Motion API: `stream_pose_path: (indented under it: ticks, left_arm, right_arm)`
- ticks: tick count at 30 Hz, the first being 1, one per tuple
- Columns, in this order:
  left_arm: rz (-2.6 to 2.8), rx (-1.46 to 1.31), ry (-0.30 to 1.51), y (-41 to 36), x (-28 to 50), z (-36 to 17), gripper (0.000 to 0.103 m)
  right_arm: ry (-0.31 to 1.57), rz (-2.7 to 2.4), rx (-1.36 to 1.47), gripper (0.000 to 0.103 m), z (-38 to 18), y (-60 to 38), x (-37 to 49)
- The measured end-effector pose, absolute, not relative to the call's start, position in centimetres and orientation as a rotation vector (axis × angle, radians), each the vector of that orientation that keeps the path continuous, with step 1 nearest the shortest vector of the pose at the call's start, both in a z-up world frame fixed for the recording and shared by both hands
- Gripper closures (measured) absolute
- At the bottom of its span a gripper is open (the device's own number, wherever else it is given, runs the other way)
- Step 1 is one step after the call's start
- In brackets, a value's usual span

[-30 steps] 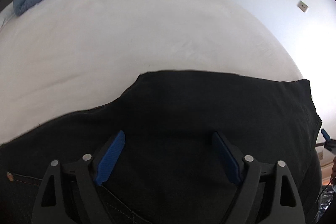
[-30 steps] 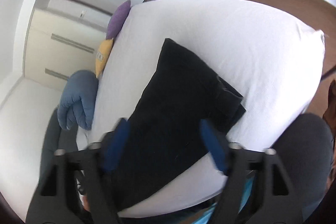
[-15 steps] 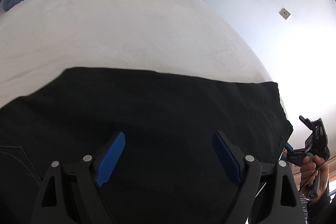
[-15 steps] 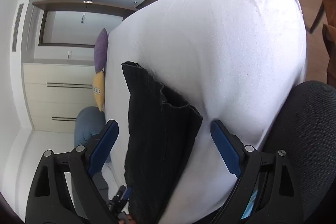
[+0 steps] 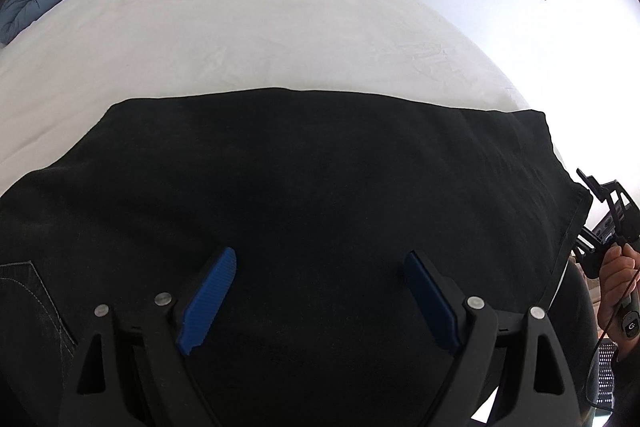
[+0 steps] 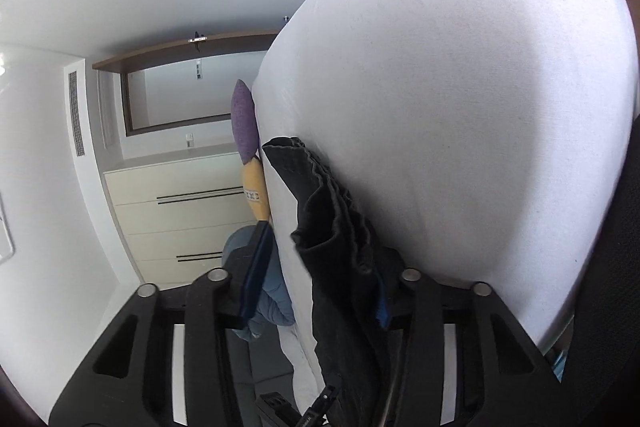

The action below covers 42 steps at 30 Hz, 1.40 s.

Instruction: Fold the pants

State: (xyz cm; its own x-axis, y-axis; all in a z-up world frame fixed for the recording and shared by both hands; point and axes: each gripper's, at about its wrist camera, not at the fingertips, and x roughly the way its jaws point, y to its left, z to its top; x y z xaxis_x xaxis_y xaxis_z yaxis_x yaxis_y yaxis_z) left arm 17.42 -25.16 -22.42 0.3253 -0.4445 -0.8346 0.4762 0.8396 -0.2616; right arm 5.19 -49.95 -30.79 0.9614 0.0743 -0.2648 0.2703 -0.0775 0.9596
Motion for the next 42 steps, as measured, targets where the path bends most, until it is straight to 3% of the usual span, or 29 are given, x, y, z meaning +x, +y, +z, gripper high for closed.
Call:
stream_pose_path:
  ticks: [6,20,24,28,33,36,38,42]
  left_arm:
    - [-0.601,0.007,1.088,-25.0,17.5,-22.2,0.014]
    - [-0.634,-0.159,1.093,-22.2,18.1,-22.1,0.014]
    - [-0.645,-0.236,1.09,-21.1,18.3,-22.1,0.014]
    - [-0.633,-0.352,1.086,-19.8,18.4,-21.7,0.014]
    - [-0.624,-0.581,1.097,-16.1,17.8,-22.3,0.011]
    - [-0.625,-0.619,1.117,-15.4,17.5,-22.2,0.008]
    - [-0.633,-0.651,1.131,-15.5,17.7,-22.0,0.001]
    - [-0.662,-0.694,1.181,-16.8,19.1,-21.8,0.001]
  right_arm:
    - [0.289,-0.21,1.626,0.093,-31.2,-50.5,3.8]
    - [0.364,-0.291,1.462,0.095,-26.8,-49.5,4.0]
    - [0.439,-0.261,1.198,0.095,-20.6,-46.4,6.1]
    - [0.574,-0.061,0.765,0.095,-14.4,-35.5,11.7]
    - [0.853,0.03,0.233,0.095,-19.1,-21.3,16.8]
    - [0.93,0.027,0.253,0.095,-22.3,-19.8,17.2]
    - [0.928,0.024,0.223,0.095,-22.5,-19.6,17.4]
    - [0.896,0.008,0.212,0.095,-21.7,-19.4,17.2]
